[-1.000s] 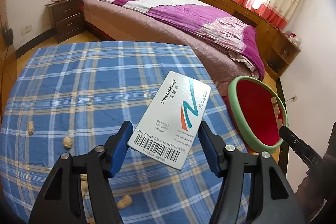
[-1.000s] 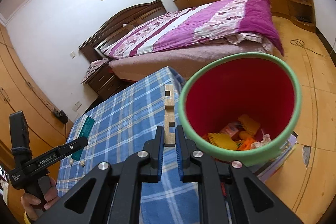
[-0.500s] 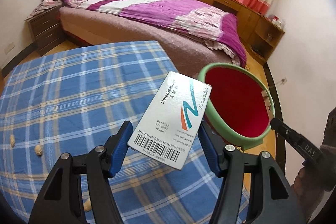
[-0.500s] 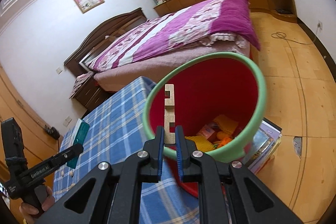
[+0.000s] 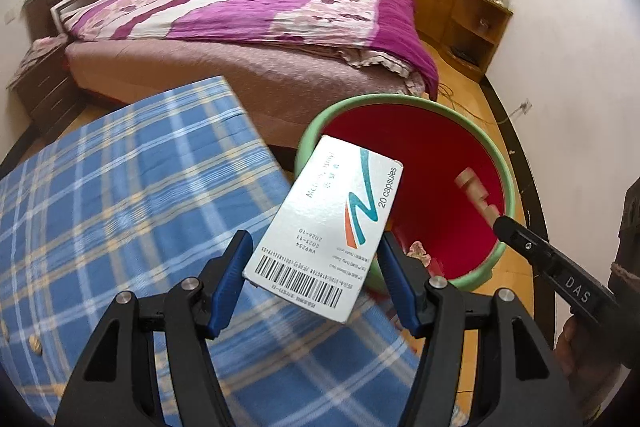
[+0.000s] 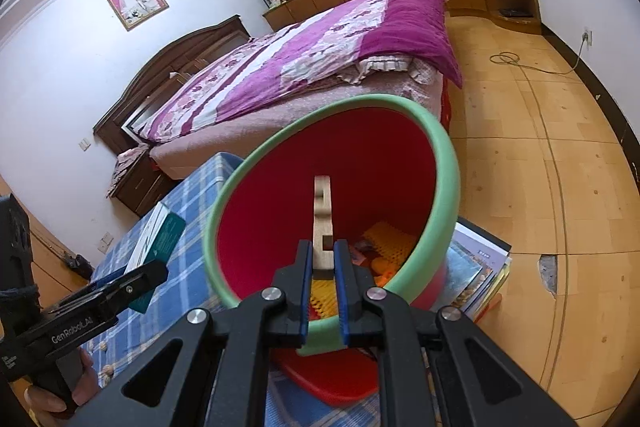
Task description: Collect trash
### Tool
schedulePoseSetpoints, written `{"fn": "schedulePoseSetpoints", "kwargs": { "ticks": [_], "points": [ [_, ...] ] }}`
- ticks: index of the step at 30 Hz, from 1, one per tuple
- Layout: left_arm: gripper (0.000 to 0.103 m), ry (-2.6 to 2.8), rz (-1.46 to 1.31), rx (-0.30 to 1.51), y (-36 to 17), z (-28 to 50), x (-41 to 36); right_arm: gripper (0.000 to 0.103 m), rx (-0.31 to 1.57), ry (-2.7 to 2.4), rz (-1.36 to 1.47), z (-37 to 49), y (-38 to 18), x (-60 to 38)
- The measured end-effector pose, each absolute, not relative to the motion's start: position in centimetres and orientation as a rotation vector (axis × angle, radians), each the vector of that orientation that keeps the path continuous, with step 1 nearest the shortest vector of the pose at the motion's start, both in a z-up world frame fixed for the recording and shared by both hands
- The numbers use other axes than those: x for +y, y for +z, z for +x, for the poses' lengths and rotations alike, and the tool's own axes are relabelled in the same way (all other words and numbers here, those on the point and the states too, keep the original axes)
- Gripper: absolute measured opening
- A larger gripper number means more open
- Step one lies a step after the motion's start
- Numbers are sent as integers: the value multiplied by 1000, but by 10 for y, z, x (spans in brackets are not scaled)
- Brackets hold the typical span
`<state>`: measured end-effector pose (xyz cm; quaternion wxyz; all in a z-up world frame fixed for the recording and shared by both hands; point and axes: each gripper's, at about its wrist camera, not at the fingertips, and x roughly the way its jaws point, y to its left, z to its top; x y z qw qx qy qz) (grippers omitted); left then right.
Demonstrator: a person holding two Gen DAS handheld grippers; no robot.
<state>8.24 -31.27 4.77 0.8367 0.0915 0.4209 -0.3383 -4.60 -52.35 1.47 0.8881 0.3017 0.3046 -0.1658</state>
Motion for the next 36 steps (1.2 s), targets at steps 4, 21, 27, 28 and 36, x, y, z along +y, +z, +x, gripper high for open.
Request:
{"fn": "schedulePoseSetpoints", "kwargs": {
  "ticks": [4, 21, 27, 28, 36],
  "points": [
    [64, -745, 216, 902, 41, 87, -334, 15, 610, -358, 648, -52, 15, -530],
    [64, -729, 156, 932, 30, 86, -331, 43, 620, -349, 628, -59, 21, -520],
    [64, -662, 123, 927, 35, 82, -298, 59, 622, -331, 581, -59, 32, -498],
    [65, -656, 117, 927, 37, 81, -293, 59, 621, -326, 575, -58, 34, -494],
    [64, -593, 95, 898, 49, 63, -248, 73, 615, -269, 491, -58, 51, -456]
  ]
}}
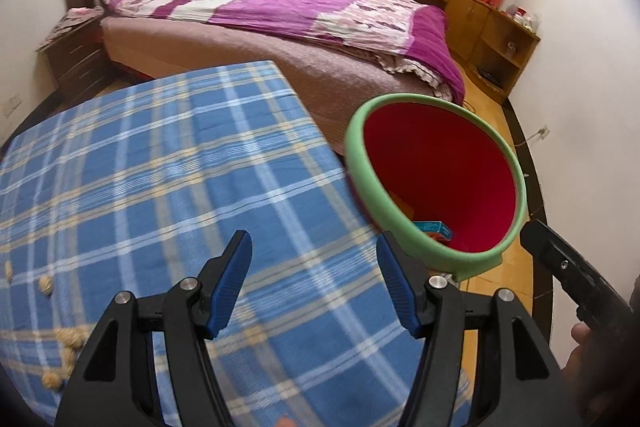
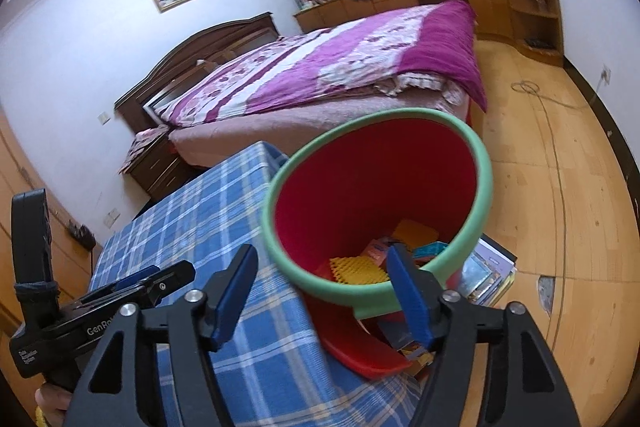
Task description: Collect trash
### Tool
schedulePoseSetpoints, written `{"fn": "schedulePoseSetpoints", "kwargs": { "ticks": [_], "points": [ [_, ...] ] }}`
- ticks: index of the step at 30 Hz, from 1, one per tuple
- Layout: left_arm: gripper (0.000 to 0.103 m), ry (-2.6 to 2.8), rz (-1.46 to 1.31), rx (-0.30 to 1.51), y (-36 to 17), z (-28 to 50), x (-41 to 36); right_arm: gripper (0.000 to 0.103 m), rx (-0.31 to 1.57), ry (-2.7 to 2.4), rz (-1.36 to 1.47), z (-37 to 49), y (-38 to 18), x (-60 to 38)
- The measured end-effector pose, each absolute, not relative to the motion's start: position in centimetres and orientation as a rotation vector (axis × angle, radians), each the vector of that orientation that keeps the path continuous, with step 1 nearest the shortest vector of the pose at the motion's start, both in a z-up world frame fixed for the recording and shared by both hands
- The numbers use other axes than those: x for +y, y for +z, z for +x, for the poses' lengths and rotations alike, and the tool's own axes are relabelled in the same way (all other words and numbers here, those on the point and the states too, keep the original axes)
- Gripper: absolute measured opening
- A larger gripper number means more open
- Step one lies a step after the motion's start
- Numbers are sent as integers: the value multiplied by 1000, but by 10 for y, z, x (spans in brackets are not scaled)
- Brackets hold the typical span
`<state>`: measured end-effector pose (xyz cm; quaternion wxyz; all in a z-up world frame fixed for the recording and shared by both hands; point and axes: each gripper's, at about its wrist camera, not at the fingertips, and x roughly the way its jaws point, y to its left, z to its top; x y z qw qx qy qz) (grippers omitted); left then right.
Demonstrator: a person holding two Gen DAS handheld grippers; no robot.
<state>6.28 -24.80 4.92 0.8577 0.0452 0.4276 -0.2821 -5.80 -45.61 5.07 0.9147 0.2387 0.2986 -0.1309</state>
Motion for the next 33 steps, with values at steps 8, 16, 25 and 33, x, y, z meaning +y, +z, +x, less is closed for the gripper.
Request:
{"fn": "schedulePoseSetpoints", "kwargs": {
  "ticks": [8, 16, 25, 33],
  "points": [
    [64, -509, 66, 862, 59, 48, -204, 79, 615, -209, 421, -60, 62, -411],
    [64, -414, 47, 826, 63, 36, -164, 83, 600, -158, 367, -64, 68, -369],
    [64, -328, 33, 776, 63, 19, -128, 84, 559, -158, 300, -73, 67, -335],
    [64, -250, 33, 726, 52, 4, -107, 85, 544, -171, 261, -79, 57, -318]
  ]
}}
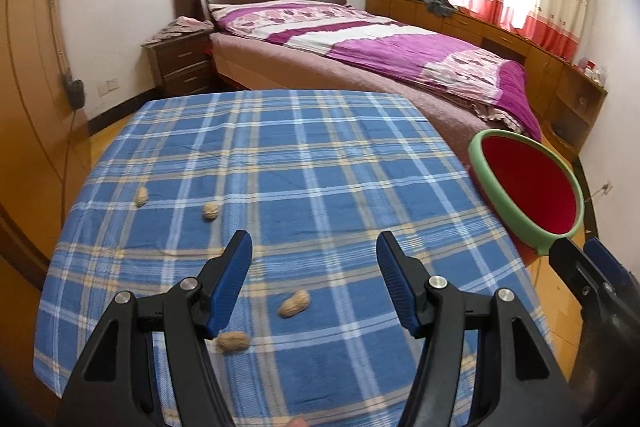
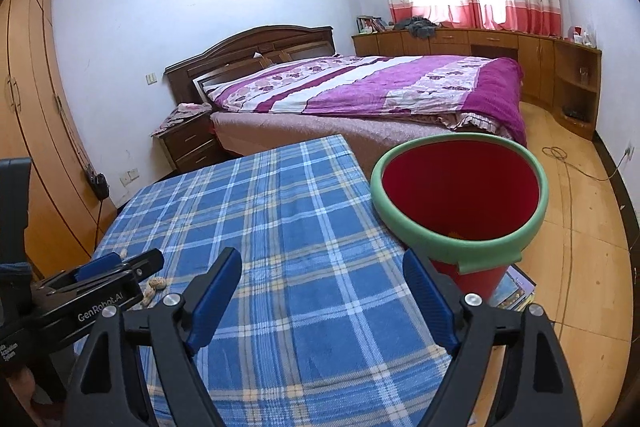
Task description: Collect trash
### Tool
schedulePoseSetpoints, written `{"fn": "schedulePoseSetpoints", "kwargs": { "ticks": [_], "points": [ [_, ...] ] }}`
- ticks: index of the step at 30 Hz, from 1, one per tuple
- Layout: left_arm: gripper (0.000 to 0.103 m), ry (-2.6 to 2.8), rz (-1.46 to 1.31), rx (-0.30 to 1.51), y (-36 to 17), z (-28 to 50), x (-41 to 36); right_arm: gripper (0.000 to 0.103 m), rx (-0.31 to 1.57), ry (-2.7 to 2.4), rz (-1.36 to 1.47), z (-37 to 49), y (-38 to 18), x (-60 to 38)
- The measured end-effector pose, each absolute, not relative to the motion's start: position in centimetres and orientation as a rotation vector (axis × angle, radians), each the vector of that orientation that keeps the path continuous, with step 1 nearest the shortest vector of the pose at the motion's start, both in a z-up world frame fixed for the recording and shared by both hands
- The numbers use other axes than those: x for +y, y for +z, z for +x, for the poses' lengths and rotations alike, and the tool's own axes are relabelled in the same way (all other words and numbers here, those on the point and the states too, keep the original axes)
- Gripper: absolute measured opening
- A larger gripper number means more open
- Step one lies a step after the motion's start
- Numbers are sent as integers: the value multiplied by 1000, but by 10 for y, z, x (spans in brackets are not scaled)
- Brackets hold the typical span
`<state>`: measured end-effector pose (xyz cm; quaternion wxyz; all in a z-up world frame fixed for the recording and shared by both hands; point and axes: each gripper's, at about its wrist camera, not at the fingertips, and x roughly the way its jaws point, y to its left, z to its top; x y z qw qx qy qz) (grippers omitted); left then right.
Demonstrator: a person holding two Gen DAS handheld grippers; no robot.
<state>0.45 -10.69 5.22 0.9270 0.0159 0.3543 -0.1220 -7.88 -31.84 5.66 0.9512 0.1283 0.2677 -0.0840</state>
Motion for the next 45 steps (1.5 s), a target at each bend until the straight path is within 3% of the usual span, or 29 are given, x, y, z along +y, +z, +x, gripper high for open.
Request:
{"fn": "schedulePoseSetpoints", "kwargs": {
  "ticks": [45],
  "points": [
    [65, -125, 31, 654, 21, -4, -83, 85, 575, -170, 227, -75, 27, -300]
  ]
}}
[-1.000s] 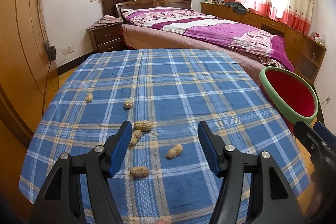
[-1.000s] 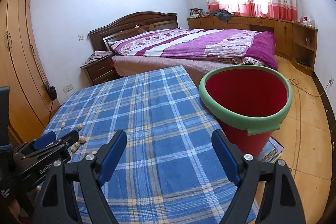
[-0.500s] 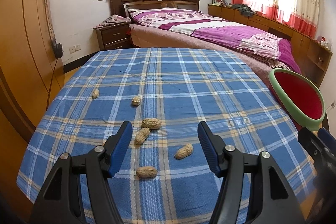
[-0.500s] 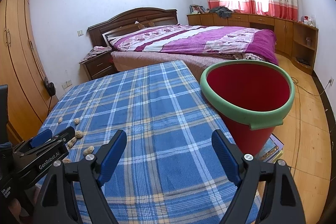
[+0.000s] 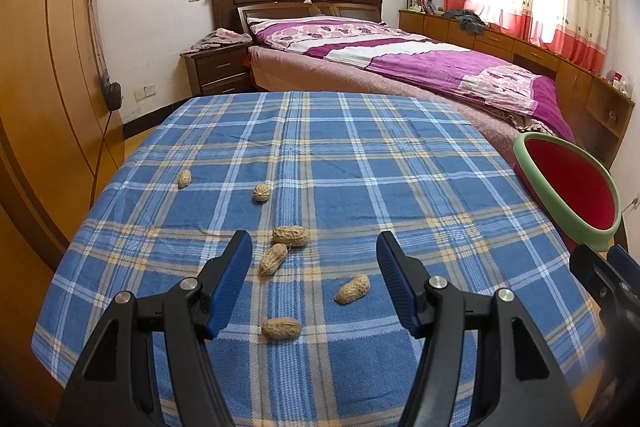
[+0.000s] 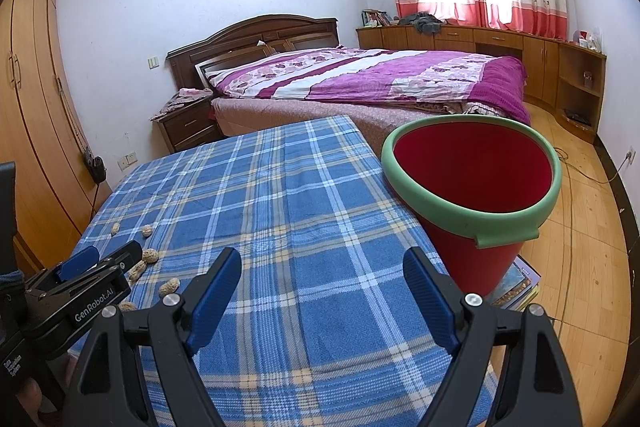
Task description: Collect trash
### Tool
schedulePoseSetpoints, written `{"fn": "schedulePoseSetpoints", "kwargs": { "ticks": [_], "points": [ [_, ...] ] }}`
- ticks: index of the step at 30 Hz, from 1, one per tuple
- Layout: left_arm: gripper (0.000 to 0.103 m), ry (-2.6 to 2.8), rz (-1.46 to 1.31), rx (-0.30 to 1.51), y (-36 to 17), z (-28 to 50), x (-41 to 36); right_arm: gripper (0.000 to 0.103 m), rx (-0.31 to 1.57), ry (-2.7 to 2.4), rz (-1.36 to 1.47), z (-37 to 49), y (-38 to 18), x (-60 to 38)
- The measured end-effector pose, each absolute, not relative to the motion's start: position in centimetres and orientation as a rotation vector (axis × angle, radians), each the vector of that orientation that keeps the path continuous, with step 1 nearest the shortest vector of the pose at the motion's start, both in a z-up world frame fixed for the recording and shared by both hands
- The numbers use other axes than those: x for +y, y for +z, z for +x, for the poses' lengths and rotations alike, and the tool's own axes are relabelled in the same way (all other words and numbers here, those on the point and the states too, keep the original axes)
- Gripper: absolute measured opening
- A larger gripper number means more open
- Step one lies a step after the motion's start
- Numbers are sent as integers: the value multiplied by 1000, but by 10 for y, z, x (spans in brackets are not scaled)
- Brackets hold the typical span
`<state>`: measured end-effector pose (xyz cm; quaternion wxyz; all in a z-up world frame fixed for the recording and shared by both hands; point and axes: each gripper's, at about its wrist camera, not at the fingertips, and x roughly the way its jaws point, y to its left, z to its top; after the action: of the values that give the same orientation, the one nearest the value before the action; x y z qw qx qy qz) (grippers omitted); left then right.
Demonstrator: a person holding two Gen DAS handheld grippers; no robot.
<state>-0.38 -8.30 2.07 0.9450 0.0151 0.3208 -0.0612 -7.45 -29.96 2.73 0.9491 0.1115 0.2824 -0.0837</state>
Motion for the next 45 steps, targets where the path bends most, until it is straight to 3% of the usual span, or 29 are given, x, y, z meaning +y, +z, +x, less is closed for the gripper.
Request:
{"fn": "schedulePoseSetpoints", "kwargs": {
  "ticks": [45],
  "points": [
    [64, -120, 30, 649, 21, -5, -83, 85, 564, -177, 230, -76, 29, -302]
  ]
}}
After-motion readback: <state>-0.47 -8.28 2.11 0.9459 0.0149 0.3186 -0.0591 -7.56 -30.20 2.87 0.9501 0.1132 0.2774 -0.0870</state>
